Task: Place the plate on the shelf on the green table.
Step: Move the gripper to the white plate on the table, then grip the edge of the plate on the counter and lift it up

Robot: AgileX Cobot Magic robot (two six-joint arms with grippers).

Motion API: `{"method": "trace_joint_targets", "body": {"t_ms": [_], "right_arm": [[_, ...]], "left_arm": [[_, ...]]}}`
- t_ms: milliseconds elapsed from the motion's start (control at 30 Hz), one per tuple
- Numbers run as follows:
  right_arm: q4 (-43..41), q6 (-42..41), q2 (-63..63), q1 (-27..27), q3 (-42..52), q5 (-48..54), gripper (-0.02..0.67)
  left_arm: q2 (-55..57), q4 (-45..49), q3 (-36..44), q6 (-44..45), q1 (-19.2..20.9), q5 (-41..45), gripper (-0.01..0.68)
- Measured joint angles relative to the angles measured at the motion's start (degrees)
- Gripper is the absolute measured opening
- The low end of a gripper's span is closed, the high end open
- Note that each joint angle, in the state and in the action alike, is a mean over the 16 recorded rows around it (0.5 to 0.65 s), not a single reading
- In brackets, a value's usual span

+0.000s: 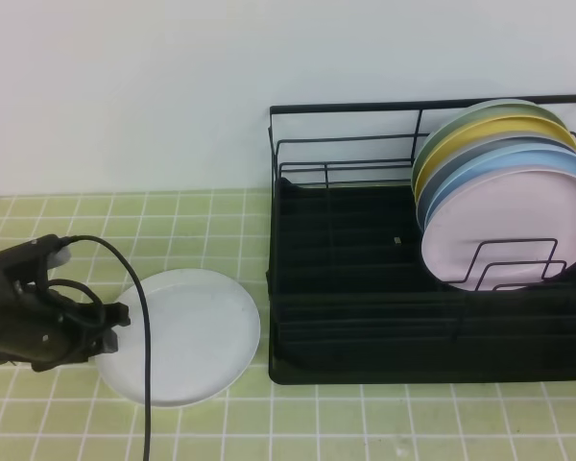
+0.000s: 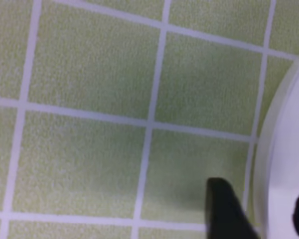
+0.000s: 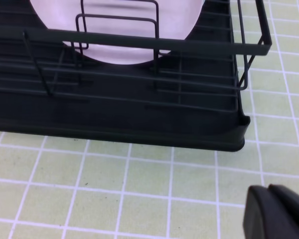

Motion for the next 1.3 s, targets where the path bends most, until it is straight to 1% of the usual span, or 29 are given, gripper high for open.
{"method": "trace_joint_targets", "body": {"t_ms": [267, 467, 1300], "right_arm": [[0.04, 0.0, 0.0, 0.0, 0.0, 0.0, -0.003], [0.06, 0.0, 0.0, 0.0, 0.0, -0.03, -0.003], [0.06, 0.0, 0.0, 0.0, 0.0, -0.02, -0.003]], "left_arm": [[0.04, -0.23, 0.0, 0.0, 0.0, -0.42, 0.152], [0.25, -0.75, 0.0, 0.0, 0.0, -0.75, 0.082], [0.89, -1.7, 0.0, 0.11, 0.0, -0.54, 0.008]]}}
